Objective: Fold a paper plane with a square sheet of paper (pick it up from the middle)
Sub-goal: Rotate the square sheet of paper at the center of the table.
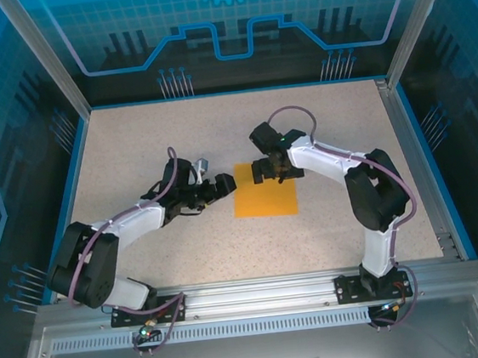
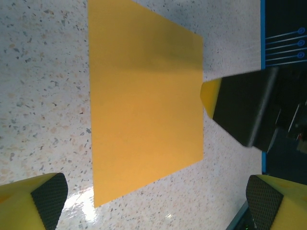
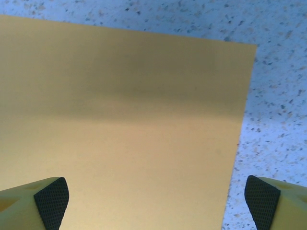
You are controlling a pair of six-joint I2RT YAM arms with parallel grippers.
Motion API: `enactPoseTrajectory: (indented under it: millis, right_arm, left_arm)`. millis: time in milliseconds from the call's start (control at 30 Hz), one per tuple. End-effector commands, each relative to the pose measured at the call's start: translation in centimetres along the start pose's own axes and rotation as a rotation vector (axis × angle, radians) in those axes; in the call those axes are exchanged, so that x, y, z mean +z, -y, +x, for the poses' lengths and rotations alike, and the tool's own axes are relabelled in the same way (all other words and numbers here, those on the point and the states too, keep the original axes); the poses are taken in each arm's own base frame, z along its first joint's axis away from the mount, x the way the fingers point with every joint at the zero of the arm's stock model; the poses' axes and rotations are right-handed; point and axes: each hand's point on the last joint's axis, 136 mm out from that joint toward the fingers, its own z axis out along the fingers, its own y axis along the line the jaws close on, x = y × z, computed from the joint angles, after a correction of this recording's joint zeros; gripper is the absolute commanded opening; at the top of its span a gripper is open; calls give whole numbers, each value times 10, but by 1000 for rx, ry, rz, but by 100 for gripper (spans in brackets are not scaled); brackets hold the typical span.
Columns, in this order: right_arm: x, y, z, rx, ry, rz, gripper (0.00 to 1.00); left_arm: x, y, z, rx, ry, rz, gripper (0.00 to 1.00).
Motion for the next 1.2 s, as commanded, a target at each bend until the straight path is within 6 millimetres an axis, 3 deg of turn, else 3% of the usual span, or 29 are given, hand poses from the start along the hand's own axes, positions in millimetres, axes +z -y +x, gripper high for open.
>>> enactPoseTrajectory:
  millis: [0,433,833,1167]
  right_arm:
    - [2,-7,8,-3,-43,-4,98]
    - [7,-24,18,13,-124,15,93]
    - [35,-53,21,155,-205,10,89]
    - [67,-39,54,-10,-277,73,90]
  left_arm:
    - [4,15,-15,-22,34,34,99]
    - [14,-10,-17,-55,28,-67,99]
    - [5,-18,-32,-48,55,-107,99]
    - [2,-21,-33,-33,39,-110,99]
